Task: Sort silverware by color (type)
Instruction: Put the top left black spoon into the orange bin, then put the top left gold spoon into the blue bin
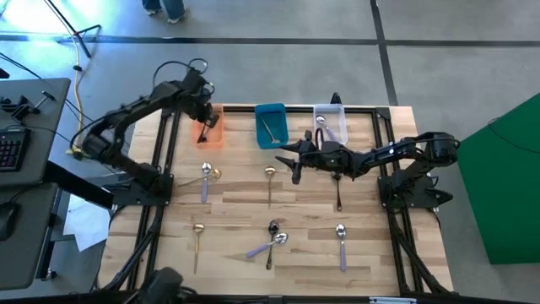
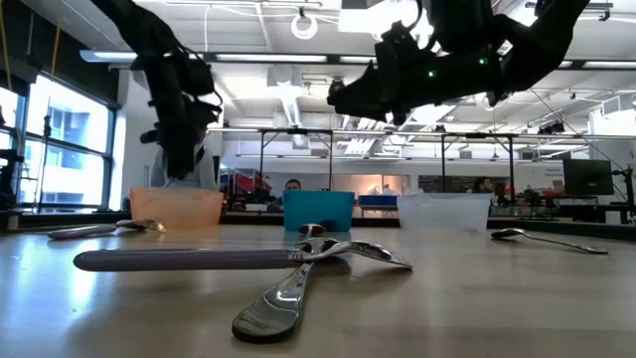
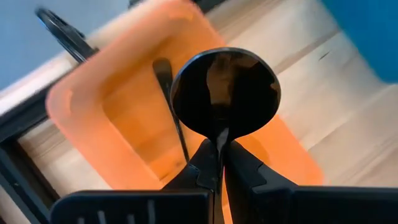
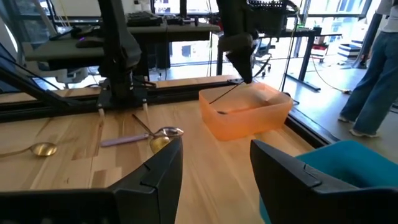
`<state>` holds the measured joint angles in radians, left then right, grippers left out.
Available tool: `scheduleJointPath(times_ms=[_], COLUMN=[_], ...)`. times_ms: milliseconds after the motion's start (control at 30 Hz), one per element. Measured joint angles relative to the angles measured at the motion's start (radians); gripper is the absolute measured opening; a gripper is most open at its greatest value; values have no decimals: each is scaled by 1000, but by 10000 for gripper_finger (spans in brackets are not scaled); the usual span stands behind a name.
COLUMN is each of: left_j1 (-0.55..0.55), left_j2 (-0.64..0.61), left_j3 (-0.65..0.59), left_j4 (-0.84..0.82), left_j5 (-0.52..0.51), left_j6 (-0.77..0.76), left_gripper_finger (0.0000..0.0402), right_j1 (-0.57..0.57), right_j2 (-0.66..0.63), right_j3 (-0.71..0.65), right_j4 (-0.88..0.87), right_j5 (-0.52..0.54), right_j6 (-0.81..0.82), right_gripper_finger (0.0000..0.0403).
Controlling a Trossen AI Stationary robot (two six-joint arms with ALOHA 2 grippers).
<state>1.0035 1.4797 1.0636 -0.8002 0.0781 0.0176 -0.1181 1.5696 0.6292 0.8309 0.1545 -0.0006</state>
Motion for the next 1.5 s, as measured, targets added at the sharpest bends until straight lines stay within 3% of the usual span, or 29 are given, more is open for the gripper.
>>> scheduleJointPath(times_ms=[267,567,967,1133,1267,1500], left_j1=[0,0,0,-6,-38,-182], left_j2=[139,200,200,148,55,-199], left_j3=[32,32,32,32,31,-72], left_j4=[-72,-72,-68,-69,-63,129], left_j5=[-9,-13,-68,-96,-117,-116], left_j6=[47,66,65,89,98,48], left_gripper_finger=[1,4,81,94,79,30], right_j1=[0,0,0,0,0,0], right_j2=[0,0,0,0,0,0], right_j3=[0,0,0,0,0,0], right_j4=[-27,-27,-43,-73,-100,-172], right_j5=[0,0,0,0,0,0], right_j6=[-7,-7,-7,-7,-7,-7], right_gripper_finger=[174,174,174,174,163,87])
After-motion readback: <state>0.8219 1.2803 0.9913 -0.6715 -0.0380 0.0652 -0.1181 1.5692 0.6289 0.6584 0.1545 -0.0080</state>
